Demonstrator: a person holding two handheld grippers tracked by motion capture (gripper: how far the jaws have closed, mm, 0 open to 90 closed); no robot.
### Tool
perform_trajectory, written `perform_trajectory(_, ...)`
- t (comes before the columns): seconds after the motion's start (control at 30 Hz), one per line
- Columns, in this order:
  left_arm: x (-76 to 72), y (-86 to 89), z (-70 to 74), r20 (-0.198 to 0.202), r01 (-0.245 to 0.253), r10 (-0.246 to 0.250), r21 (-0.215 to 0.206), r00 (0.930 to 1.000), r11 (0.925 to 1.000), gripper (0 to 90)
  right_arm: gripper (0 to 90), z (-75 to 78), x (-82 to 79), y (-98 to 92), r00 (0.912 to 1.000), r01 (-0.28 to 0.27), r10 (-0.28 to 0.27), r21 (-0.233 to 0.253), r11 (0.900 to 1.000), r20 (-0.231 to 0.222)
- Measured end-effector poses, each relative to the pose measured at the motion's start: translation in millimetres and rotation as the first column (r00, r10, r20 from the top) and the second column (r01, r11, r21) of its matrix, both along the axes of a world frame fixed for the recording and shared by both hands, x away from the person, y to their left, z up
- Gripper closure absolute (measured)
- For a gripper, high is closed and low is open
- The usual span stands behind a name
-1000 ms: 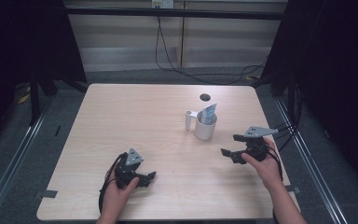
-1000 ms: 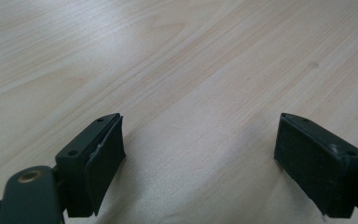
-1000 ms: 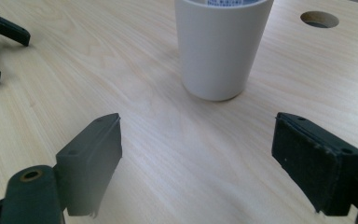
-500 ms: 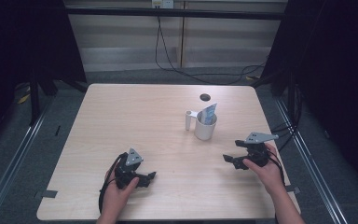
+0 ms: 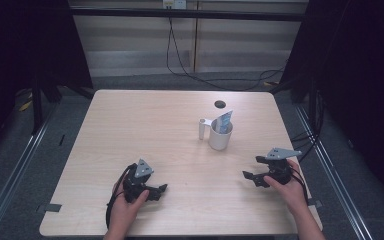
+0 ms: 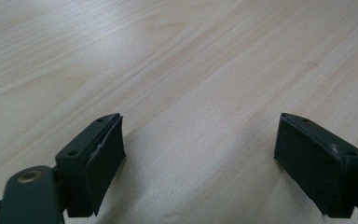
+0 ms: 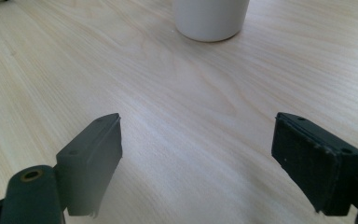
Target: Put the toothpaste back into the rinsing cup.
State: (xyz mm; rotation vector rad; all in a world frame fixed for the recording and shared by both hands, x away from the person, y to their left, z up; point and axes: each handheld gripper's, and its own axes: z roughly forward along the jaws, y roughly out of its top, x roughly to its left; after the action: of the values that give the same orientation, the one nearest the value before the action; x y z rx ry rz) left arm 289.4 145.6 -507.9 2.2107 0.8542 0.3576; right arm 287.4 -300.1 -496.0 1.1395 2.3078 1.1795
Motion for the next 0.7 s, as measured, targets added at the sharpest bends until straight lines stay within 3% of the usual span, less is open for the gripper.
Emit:
perform_trajectory(0.5,0.1,0.3,0.1,0.0,0.003,-0.003,0.004,1.0,1.0,15.7,15.9,-10.9,-7.8,3.0,0.9996,-0.029,0.029,-0.142,0.989,-0.005)
perform_trajectory(0.7,-0.1,0.1,0.0,0.0,0.0,0.0,0.0,1.0,1.0,15.7,15.8,-13.8,-9.3,2.5,0.9996,-0.03,0.029,-0.136,0.99,-0.007)
